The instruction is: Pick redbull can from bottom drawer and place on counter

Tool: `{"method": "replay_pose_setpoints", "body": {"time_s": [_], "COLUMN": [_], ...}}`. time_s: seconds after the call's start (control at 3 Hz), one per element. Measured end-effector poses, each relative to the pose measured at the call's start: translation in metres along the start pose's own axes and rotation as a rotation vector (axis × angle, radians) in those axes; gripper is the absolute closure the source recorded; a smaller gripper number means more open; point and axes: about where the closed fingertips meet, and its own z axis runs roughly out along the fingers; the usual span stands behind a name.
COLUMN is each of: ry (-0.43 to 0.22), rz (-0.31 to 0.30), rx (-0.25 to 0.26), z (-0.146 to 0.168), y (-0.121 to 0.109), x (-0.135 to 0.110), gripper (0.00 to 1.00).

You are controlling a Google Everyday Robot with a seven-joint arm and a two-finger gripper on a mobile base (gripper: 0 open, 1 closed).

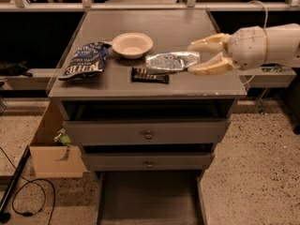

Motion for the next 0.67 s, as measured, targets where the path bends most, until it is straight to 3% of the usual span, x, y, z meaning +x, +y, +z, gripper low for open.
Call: {"method": "replay_pose_setpoints", "body": {"time_s": [0.33,0.67], "ry": [0.047,0.09], "rz": [0.009,0.079], "rx": [0.049,0.188], "z": [0.003,-0.013], "y": [-0.029,-0.028], "x": [-0.001,0.009], "gripper": [1.0,1.0]}}
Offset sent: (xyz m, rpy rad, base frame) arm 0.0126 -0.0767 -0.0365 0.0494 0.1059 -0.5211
